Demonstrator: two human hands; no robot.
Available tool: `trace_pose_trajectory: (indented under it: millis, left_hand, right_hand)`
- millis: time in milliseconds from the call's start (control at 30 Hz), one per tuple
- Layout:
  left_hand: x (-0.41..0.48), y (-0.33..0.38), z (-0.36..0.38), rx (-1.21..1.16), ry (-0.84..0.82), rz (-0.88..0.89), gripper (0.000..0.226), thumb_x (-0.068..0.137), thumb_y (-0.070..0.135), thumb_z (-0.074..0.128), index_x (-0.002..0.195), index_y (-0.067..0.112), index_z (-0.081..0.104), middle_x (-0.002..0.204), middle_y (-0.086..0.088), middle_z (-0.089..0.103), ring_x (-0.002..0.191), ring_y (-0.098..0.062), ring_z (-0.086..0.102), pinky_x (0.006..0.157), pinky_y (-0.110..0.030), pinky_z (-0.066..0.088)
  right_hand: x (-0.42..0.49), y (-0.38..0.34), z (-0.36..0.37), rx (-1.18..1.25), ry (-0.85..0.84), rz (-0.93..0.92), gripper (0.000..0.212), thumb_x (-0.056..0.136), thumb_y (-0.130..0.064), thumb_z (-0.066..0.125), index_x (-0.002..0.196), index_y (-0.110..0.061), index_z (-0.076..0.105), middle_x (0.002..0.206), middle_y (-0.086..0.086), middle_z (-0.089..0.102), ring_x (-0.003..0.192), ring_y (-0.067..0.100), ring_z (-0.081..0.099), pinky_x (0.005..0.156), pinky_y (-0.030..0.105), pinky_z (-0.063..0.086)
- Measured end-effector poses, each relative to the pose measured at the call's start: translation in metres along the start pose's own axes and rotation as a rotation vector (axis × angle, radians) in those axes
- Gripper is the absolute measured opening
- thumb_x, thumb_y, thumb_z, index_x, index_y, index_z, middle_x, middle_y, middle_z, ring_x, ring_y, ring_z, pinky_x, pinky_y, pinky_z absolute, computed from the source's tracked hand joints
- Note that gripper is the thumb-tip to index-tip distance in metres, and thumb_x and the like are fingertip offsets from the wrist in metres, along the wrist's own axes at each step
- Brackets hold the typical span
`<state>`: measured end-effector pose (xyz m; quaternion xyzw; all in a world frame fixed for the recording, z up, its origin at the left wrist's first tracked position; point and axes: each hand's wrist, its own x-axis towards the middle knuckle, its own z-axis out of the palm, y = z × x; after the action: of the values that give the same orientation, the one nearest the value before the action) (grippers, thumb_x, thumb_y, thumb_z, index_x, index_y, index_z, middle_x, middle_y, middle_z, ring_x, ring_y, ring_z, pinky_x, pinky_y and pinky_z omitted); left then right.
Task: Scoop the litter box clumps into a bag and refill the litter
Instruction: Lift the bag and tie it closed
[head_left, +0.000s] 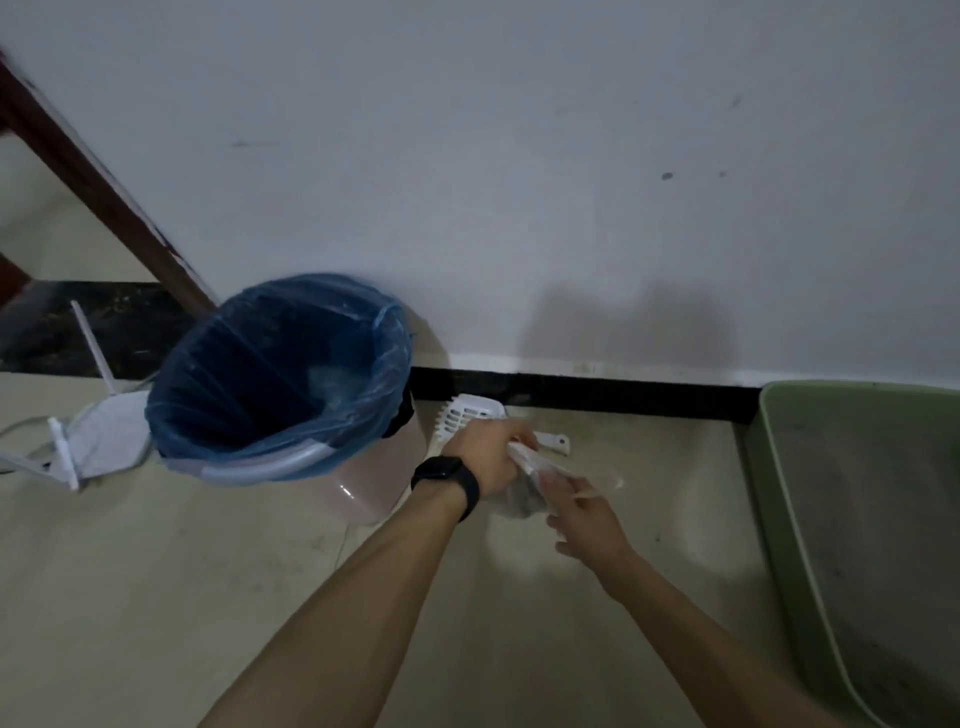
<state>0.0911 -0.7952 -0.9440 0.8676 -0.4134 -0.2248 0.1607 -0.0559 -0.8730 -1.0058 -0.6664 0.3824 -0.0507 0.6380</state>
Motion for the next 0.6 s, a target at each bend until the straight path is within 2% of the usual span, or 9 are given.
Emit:
trace_pose_trajectory:
  millis: [33, 133, 267, 300, 367, 433, 500, 567, 600]
  left_hand:
    - [0.001, 0.006, -0.011, -0.015, 0.016, 0.021, 0.026, 0.086, 0.023, 0.055, 0.105, 0.034, 0.068, 0.108, 0.004, 0.069, 0.099, -0.018, 0.063, 0.084, -0.034, 0.053]
    - [0.001, 0.024, -0.051, -0.055, 0.099, 0.055, 0.023, 0.085, 0.023, 0.058, 0.101, 0.034, 0.070, 0.105, 0.008, 0.070, 0.096, -0.013, 0.064, 0.085, -0.034, 0.054]
    - [-0.013, 0.041, -0.126, 0.004, 0.306, 0.132, 0.021, 0.084, 0.022, 0.063, 0.099, 0.034, 0.072, 0.102, 0.011, 0.072, 0.093, -0.008, 0.064, 0.081, -0.024, 0.051]
    - [-0.022, 0.041, -0.147, 0.034, 0.339, 0.164, 0.020, 0.085, 0.024, 0.064, 0.100, 0.034, 0.072, 0.102, 0.012, 0.071, 0.092, -0.006, 0.063, 0.078, -0.021, 0.049]
    - [-0.045, 0.035, -0.191, 0.054, 0.400, 0.220, 0.019, 0.084, 0.025, 0.065, 0.099, 0.034, 0.073, 0.099, 0.014, 0.071, 0.089, -0.003, 0.061, 0.077, -0.019, 0.046]
    - [-0.069, 0.022, -0.232, 0.025, 0.484, 0.232, 0.017, 0.082, 0.023, 0.068, 0.095, 0.033, 0.075, 0.095, 0.016, 0.072, 0.088, -0.001, 0.062, 0.078, -0.019, 0.047]
    - [-0.088, 0.002, -0.264, -0.019, 0.577, 0.174, 0.016, 0.082, 0.024, 0.069, 0.094, 0.033, 0.075, 0.093, 0.018, 0.072, 0.089, 0.001, 0.063, 0.079, -0.019, 0.048]
    - [-0.101, -0.024, -0.284, -0.015, 0.640, 0.072, 0.016, 0.081, 0.026, 0.068, 0.094, 0.033, 0.074, 0.093, 0.017, 0.072, 0.089, 0.001, 0.063, 0.080, -0.022, 0.050]
    - [-0.104, -0.038, -0.288, -0.002, 0.641, 0.017, 0.016, 0.081, 0.027, 0.068, 0.094, 0.033, 0.073, 0.093, 0.016, 0.072, 0.089, -0.001, 0.063, 0.081, -0.024, 0.051]
  right_hand:
    - [-0.001, -0.009, -0.001, 0.051, -0.005, 0.013, 0.027, 0.086, -0.068, 0.056, 0.102, -0.047, 0.056, 0.100, -0.013, 0.064, 0.094, 0.018, 0.067, 0.080, 0.045, 0.057]
    - [0.000, -0.044, -0.003, 0.175, -0.029, -0.049, 0.045, 0.081, -0.070, 0.056, 0.116, -0.043, 0.052, 0.111, -0.015, 0.063, 0.096, 0.013, 0.068, 0.073, 0.033, 0.058]
    - [0.006, -0.106, 0.007, 0.222, -0.060, -0.229, 0.025, 0.091, -0.058, 0.053, 0.112, -0.045, 0.055, 0.111, -0.011, 0.066, 0.090, 0.011, 0.072, 0.067, 0.026, 0.057]
    - [0.007, -0.121, 0.011, 0.231, -0.066, -0.285, 0.025, 0.092, -0.058, 0.053, 0.112, -0.044, 0.057, 0.111, -0.006, 0.068, 0.089, 0.010, 0.072, 0.067, 0.026, 0.058]
    - [0.006, -0.148, 0.024, 0.229, -0.090, -0.413, 0.040, 0.086, -0.068, 0.054, 0.115, -0.042, 0.061, 0.109, -0.003, 0.072, 0.093, 0.010, 0.072, 0.073, 0.029, 0.059]
    - [0.005, -0.170, 0.040, 0.157, -0.124, -0.551, 0.044, 0.080, -0.079, 0.051, 0.112, -0.051, 0.061, 0.109, -0.015, 0.071, 0.097, 0.004, 0.069, 0.078, 0.028, 0.057]
    - [0.006, -0.186, 0.057, 0.001, -0.181, -0.672, 0.040, 0.083, -0.078, 0.047, 0.115, -0.056, 0.055, 0.113, -0.027, 0.065, 0.104, -0.006, 0.062, 0.081, 0.018, 0.053]
    - [0.013, -0.191, 0.077, -0.247, -0.250, -0.741, 0.054, 0.087, -0.076, 0.043, 0.134, -0.052, 0.045, 0.134, -0.029, 0.054, 0.122, -0.008, 0.050, 0.093, 0.014, 0.048]
    - [0.019, -0.189, 0.085, -0.433, -0.263, -0.755, 0.066, 0.087, -0.079, 0.037, 0.143, -0.046, 0.038, 0.148, -0.023, 0.043, 0.135, -0.001, 0.040, 0.106, 0.023, 0.042]
